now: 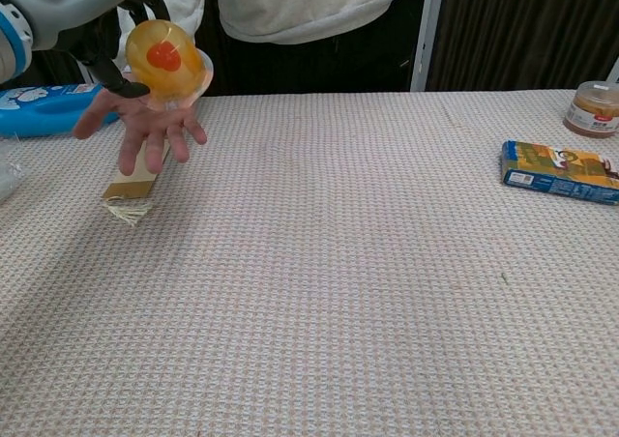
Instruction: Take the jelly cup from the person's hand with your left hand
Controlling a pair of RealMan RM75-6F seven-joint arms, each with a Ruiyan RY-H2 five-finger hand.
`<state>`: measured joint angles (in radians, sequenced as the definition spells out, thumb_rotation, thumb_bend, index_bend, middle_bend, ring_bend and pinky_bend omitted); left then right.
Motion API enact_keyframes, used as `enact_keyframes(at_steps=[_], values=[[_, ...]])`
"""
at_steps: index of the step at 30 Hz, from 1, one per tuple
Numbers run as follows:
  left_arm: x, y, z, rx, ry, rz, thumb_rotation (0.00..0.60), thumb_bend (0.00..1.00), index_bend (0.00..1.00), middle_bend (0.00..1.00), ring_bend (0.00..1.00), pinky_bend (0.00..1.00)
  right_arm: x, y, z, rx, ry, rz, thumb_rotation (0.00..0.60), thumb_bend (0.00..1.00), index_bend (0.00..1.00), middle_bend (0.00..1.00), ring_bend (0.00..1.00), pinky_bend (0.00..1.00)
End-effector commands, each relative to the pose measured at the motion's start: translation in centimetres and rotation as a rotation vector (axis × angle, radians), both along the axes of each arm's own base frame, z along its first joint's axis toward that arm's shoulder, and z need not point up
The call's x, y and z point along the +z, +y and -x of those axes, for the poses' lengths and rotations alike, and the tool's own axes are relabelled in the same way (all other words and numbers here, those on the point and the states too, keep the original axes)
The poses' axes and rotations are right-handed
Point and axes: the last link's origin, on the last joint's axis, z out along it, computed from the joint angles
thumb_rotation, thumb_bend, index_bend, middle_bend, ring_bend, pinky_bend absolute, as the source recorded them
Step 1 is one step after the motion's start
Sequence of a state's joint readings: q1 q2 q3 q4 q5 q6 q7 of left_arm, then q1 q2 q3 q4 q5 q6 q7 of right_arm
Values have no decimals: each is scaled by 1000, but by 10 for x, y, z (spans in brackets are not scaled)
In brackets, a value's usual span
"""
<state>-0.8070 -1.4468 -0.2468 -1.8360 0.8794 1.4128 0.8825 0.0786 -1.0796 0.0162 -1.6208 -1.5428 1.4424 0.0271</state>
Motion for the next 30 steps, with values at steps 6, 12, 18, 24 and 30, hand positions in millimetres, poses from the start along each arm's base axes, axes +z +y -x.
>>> enact_keyframes(at_steps=[6,12,18,24,30], values=[[31,-51,24,-57,-103,53,600,537,792,553,493,523,0,0,0,-2,3,2,600,96,54,0,0,0],[43,-91,70,-23,-66,123,600,537,797,557,494,523,0,1,-1,-1,12,6,600,97,55,0,0,0],[34,-112,112,25,-1,201,600,538,798,556,495,522,-1,0,-1,-7,11,10,600,97,55,0,0,0],[-1,-111,136,67,64,273,600,537,792,549,492,518,-1,1,-1,-7,11,13,600,97,55,0,0,0],[-35,-103,148,116,128,314,600,505,611,314,329,427,0,0,0,-10,7,13,600,97,54,0,0,0]])
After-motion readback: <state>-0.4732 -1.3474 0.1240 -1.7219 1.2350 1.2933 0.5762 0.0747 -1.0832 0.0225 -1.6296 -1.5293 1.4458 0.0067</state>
